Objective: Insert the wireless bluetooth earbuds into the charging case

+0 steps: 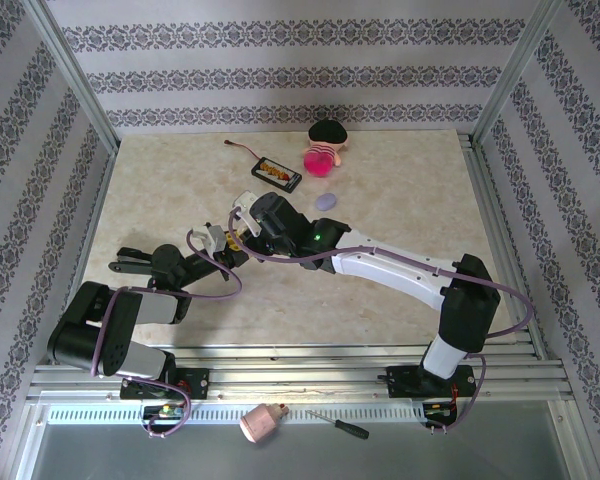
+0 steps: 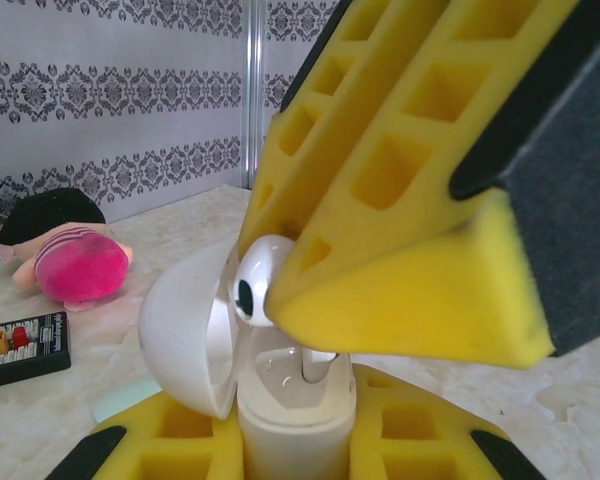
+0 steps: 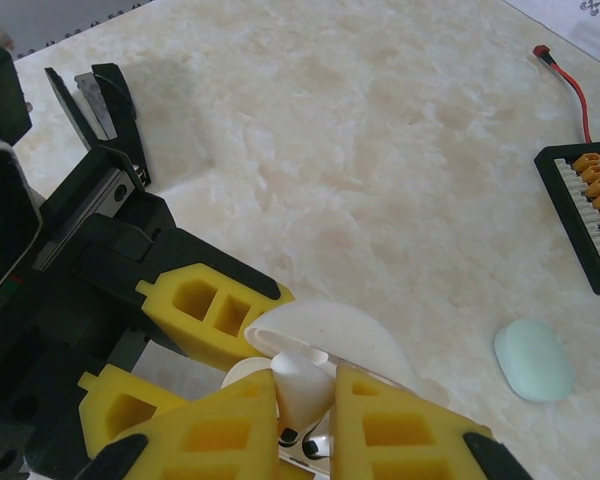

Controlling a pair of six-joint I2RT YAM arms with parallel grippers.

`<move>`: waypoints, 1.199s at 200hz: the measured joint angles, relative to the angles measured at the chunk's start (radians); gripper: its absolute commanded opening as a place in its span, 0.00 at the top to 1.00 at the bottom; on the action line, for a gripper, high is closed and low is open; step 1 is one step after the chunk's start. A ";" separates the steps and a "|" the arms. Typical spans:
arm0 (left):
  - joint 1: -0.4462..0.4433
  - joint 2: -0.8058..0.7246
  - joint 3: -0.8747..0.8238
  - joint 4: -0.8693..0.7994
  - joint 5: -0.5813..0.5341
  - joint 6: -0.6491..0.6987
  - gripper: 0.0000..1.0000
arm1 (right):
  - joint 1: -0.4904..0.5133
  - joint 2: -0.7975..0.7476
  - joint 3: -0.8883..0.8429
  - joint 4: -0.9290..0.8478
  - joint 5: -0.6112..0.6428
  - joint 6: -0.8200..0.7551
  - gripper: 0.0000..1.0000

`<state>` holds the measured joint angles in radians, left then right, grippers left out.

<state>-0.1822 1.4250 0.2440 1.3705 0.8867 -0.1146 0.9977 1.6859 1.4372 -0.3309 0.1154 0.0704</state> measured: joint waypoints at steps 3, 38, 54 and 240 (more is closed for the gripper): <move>0.000 0.000 0.000 0.000 0.001 0.000 0.97 | 0.000 0.000 0.000 0.000 0.000 -0.003 0.77; -0.001 0.000 0.000 0.000 0.000 0.000 0.97 | 0.000 -0.002 0.000 0.001 -0.005 0.001 0.66; -0.001 0.000 0.000 0.000 0.000 0.000 0.97 | 0.002 -0.006 -0.002 0.000 -0.005 0.005 0.62; -0.001 -0.031 -0.002 0.001 0.000 0.052 0.97 | -0.209 0.058 0.180 -0.183 -0.293 0.317 0.30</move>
<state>-0.1833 1.3941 0.2417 1.3712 0.8867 -0.0624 0.7883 1.7443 1.6169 -0.5140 -0.1780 0.3878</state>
